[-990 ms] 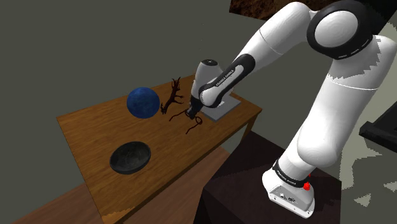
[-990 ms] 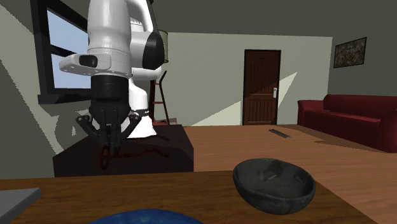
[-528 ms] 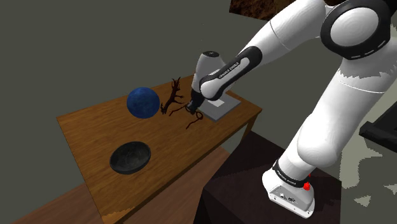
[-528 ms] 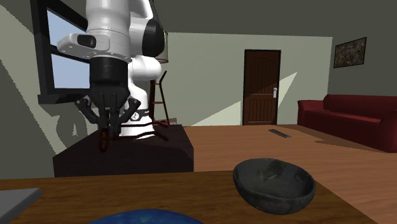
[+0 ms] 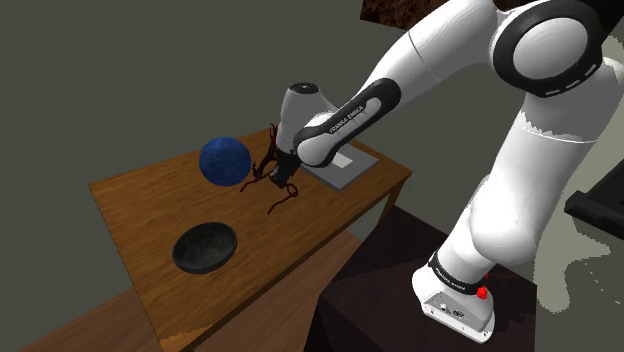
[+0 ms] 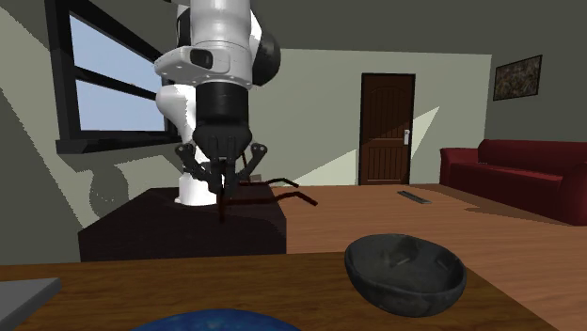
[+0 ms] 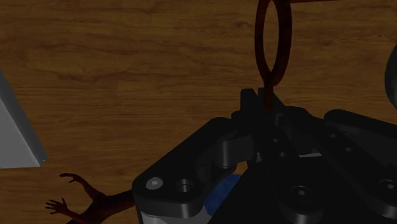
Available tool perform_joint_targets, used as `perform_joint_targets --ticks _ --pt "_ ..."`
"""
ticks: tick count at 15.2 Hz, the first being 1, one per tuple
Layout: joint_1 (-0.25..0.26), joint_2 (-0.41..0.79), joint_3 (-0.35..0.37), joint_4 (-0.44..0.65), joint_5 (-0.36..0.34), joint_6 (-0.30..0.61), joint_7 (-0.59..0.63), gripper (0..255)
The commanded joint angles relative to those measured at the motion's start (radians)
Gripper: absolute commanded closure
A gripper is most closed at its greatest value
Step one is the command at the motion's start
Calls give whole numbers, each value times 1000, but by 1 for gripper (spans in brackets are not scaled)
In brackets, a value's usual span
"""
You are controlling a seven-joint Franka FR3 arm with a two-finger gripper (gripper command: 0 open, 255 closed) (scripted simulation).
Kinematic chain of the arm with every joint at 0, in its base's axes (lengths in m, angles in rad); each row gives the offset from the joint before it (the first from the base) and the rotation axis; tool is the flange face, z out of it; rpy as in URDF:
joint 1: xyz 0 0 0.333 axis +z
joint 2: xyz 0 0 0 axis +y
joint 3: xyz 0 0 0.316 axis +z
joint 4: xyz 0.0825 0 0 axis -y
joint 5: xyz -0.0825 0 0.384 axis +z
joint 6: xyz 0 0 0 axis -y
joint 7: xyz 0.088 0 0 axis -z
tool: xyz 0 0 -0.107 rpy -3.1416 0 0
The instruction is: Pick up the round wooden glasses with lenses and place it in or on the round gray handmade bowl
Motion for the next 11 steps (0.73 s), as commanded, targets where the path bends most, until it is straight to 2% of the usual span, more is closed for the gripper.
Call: perform_joint_targets --ticks 1,11 --pt "33 27 15 42 -22 -19 65 255" --pt "194 208 57 312 -109 -131 317 255"
